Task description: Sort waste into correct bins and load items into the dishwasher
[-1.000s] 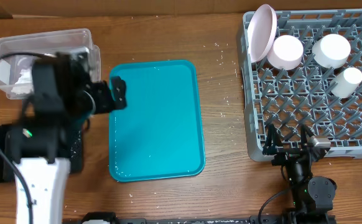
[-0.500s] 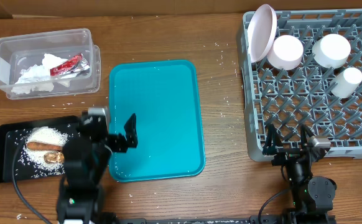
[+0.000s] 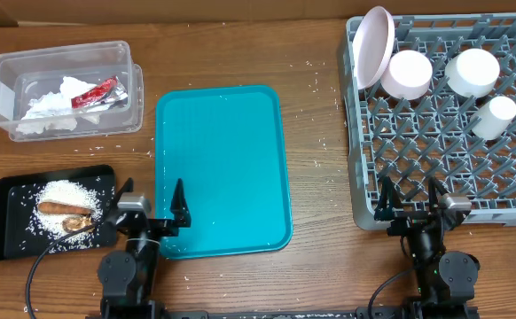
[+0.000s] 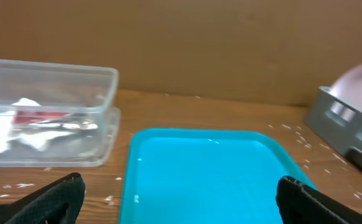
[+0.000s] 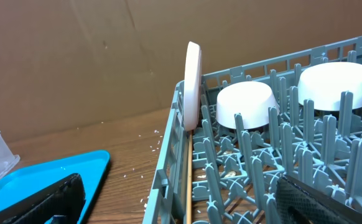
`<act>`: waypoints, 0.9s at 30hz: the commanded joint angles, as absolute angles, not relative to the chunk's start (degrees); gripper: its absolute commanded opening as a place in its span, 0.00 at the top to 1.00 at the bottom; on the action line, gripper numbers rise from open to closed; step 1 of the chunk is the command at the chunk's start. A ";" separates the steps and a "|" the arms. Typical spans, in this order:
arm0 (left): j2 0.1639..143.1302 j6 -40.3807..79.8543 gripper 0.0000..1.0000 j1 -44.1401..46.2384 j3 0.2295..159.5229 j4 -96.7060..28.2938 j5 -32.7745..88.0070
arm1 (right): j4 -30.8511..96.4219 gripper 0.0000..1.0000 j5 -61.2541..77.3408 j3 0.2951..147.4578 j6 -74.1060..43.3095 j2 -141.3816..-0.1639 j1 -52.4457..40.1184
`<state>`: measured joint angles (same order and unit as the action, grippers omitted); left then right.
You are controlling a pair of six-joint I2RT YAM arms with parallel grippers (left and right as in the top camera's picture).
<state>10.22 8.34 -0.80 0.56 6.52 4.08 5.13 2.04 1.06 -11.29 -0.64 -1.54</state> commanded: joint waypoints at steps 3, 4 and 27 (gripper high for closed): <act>4.58 7.27 0.00 -2.09 0.27 -3.40 1.45 | 4.80 0.00 1.32 0.47 -10.87 -0.16 -1.87; 3.44 7.18 0.00 -2.11 0.27 -4.58 1.39 | 4.80 0.00 1.32 0.47 -10.87 -0.16 -1.87; 0.25 4.25 0.00 -2.70 0.27 -4.43 1.06 | 4.80 0.00 1.32 0.47 -10.85 -0.16 -1.87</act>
<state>0.95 5.54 -2.37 0.47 -4.32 1.80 5.17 2.07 1.06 -11.29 -0.64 -1.54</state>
